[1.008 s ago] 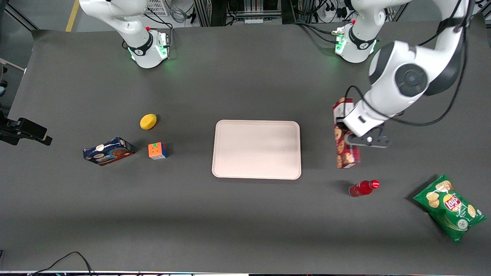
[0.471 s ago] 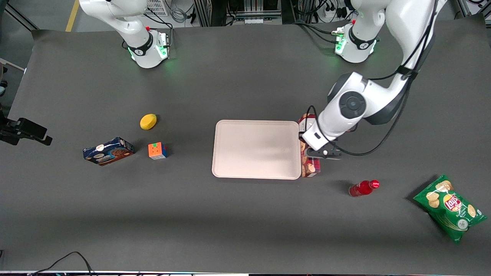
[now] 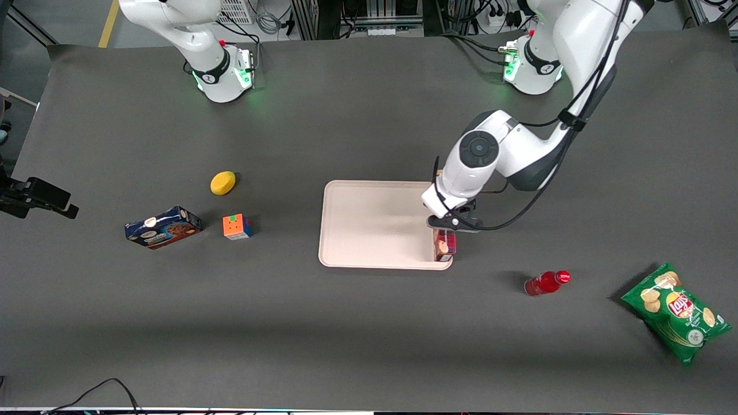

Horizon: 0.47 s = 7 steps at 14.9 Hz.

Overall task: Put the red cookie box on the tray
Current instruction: 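Lower the box onto the tray's edge and open the left gripper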

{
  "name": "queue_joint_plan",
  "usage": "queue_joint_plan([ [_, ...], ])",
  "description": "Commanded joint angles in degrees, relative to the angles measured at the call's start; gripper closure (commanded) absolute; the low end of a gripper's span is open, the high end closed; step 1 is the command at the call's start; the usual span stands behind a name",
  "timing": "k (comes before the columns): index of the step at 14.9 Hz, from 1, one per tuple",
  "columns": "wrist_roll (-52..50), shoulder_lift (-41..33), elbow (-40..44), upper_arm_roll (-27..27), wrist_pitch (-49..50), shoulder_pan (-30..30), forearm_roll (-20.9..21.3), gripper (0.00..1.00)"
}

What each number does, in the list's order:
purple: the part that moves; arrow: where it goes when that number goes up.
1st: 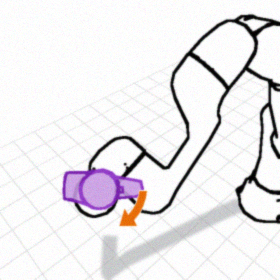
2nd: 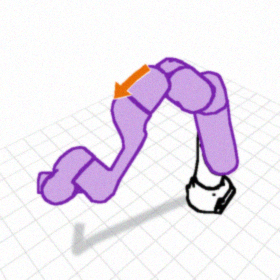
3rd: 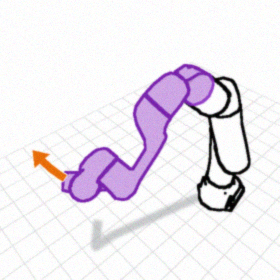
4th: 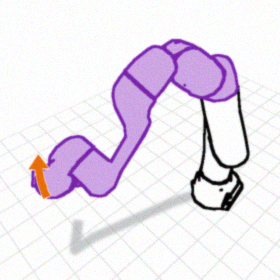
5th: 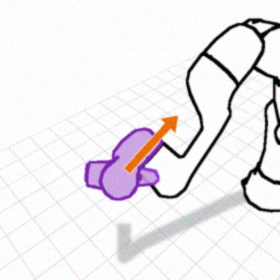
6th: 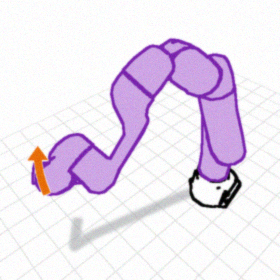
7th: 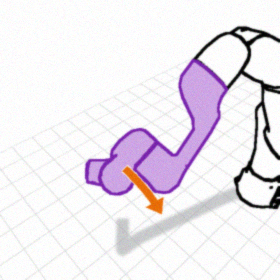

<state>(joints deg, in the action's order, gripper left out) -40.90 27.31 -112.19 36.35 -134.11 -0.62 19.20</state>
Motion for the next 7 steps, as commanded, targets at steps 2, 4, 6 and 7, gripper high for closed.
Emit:
queue_joint_plan([
  [2,-5.5,3.53,1.62,-0.32,-1.15,1.77,4.09,1.0],
  [4,-5.59,4.41,1.27,-0.67,-3.26,1.77,4.09,1.0],
  [6,-5.5,4.86,1.27,-0.76,-3.44,1.77,4.27,1.0],
  [7,-5.5,4.86,1.27,-0.76,-3.35,1.59,4.7,1.0],
])
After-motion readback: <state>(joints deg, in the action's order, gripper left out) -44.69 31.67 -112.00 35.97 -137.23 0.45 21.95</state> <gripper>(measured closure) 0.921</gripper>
